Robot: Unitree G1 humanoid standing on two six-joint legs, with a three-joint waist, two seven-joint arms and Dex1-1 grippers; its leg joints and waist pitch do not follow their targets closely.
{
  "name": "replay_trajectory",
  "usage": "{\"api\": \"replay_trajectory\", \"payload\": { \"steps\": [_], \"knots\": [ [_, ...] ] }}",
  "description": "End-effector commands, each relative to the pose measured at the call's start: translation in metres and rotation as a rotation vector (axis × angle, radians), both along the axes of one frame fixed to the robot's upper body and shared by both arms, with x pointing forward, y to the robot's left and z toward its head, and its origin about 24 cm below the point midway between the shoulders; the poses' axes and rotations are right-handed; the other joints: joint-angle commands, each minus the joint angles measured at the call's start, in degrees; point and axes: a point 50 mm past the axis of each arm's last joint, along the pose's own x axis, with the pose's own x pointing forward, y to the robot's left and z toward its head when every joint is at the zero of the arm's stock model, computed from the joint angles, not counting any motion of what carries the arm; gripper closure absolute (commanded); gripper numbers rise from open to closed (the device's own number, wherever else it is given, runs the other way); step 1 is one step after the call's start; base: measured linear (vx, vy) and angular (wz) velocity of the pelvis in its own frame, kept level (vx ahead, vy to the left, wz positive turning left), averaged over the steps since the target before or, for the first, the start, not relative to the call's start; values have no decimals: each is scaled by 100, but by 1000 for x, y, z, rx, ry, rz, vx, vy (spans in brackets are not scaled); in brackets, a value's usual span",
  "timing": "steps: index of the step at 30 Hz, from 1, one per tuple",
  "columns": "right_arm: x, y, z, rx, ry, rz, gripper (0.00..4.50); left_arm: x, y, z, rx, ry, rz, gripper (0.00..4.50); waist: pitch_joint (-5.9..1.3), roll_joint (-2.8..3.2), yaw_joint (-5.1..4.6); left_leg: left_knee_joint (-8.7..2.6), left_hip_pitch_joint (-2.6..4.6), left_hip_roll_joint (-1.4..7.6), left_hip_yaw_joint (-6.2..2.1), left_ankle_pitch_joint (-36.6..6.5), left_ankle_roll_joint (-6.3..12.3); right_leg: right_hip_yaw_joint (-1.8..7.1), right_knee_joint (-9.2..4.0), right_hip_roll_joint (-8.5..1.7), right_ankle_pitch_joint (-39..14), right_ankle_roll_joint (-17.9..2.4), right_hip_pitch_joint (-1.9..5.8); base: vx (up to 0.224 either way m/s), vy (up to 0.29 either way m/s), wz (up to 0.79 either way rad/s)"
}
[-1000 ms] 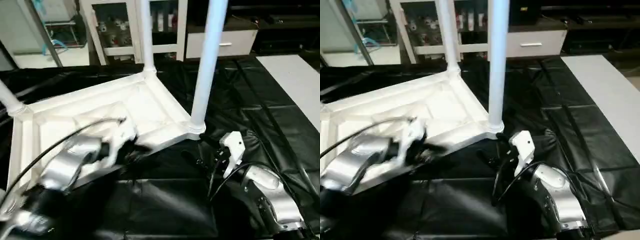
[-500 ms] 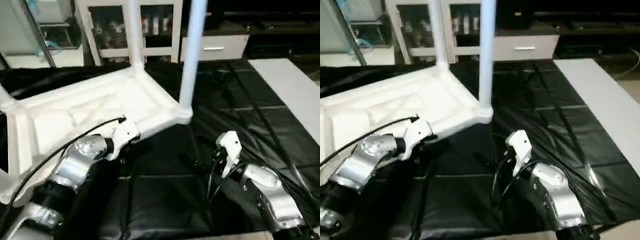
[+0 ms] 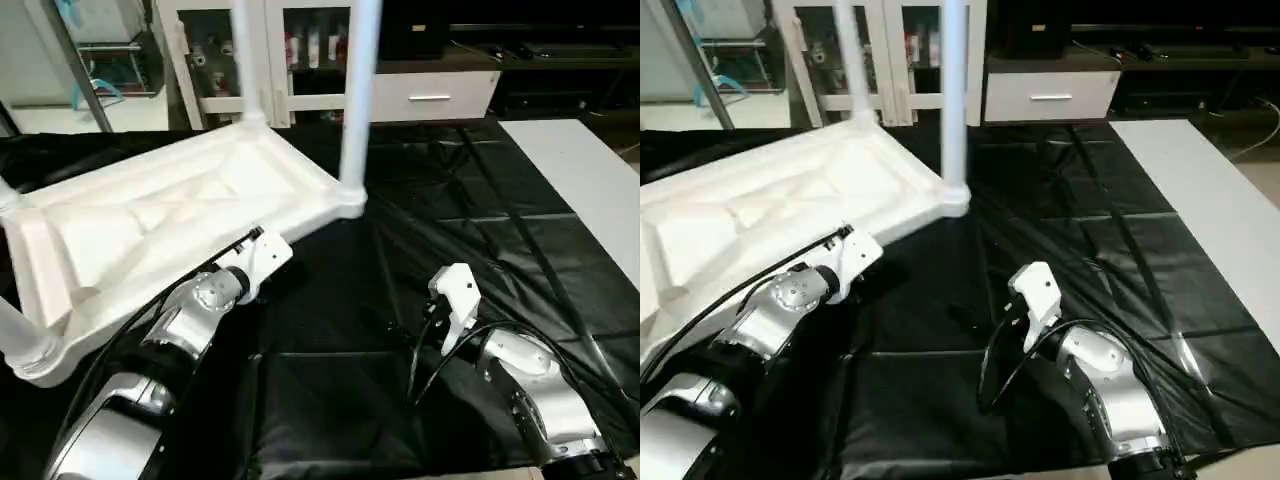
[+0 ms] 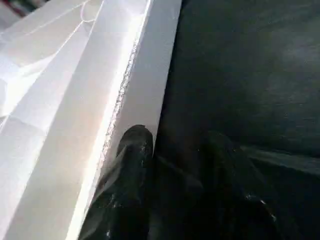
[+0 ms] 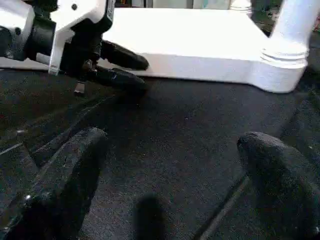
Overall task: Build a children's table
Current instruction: Rotate leg to tighten
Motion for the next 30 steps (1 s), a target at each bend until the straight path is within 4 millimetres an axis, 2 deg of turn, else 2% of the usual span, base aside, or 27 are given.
{"api": "replay_trajectory", "payload": {
  "steps": [1,4,10,11,12,14,18,19,20,21,22,23,25,26,27,28,29,30],
  "knots": [
    [3,-1,4,-7,-19,-7,0,4,16,1,12,-19,100,280,-371,-82,52,-433,1,264,-167,-1078,449,209,-395,-331,-1564,-1053,290,0,0,0],
    [3,0,4,-7,-21,-9,0,8,20,1,-16,-53,172,280,-380,-103,49,-410,-1,249,-157,-952,522,208,-378,-317,-1364,-1120,282,0,0,0],
    [3,3,5,-2,-28,-5,0,9,19,1,-110,-92,218,280,-393,-92,49,-392,2,259,-158,-810,659,195,-344,-323,-1029,-1285,294,0,0,0],
    [2,2,6,-3,-31,-3,0,5,10,3,-229,-114,148,280,-395,-61,64,-389,2,271,-161,-772,686,199,-335,-330,-916,-1364,291,0,0,0],
    [2,2,6,-3,-31,-3,0,5,9,3,-244,-115,142,280,-393,-71,69,-392,1,275,-155,-786,689,199,-339,-332,-889,-1391,291,0,0,0],
    [1,1,6,-2,-35,-6,0,-3,6,4,-357,-144,93,280,-399,-42,91,-392,16,291,-146,-787,691,203,-315,-322,-746,-1470,277,0,0,0],
    [0,-1,7,6,-43,-16,0,-26,10,8,-507,-242,22,280,-422,-56,119,-382,10,331,-149,-689,754,213,-234,-350,-387,-1583,297,0,0,0],
    [0,-1,8,8,-45,-19,0,-29,12,10,-528,-270,24,251,-400,-46,116,-393,18,326,-129,-790,745,213,-265,-330,-520,-1549,269,0,0,0],
    [0,-1,8,14,-48,-21,0,-35,17,18,-560,-378,53,244,-389,-122,100,-401,11,322,-118,-873,744,214,-289,-318,-645,-1505,268,0,0,0],
    [0,-1,8,16,-50,-22,0,-40,22,25,-575,-461,75,244,-396,-90,122,-404,8,343,-143,-930,709,218,-271,-354,-721,-1490,288,0,0,0],
    [1,0,8,20,-53,-23,0,-49,27,36,-612,-585,103,244,-371,-105,121,-423,12,357,-138,-1074,650,219,-309,-353,-988,-1393,266,0,0,0],
    [1,0,9,25,-53,-22,0,-57,31,44,-613,-683,120,241,-364,-94,111,-442,11,370,-140,-1149,588,218,-329,-340,-1122,-1315,262,0,0,0],
    [3,1,8,26,-54,-17,0,-66,36,52,-609,-780,153,210,-341,-175,106,-457,28,365,-130,-1350,507,219,-363,-319,-1493,-1135,241,0,0,0],
    [3,2,8,26,-54,-14,0,-73,40,57,-604,-840,176,204,-318,-149,99,-480,19,365,-143,-1426,430,222,-381,-323,-1709,-1022,239,0,0,0],
    [4,4,8,27,-55,-8,0,-79,45,61,-602,-893,212,202,-301,-204,82,-488,30,366,-136,-1536,359,224,-414,-309,-1896,-901,221,0,0,0],
    [5,6,9,27,-58,-3,0,-85,51,66,-587,-948,260,194,-299,-175,72,-509,37,377,-153,-1637,256,224,-405,-312,-2049,-832,227,0,0,0],
    [6,8,9,31,-60,4,0,-92,59,72,-570,-1005,319,180,-292,-260,63,-502,35,374,-146,-1664,250,227,-432,-312,-2124,-782,216,0,0,0],
    [7,9,10,34,-62,11,0,-98,66,77,-550,-1060,376,169,-298,-204,63,-511,42,385,-170,-1689,182,231,-413,-322,-2124,-774,224,0,0,0]
  ]
}}
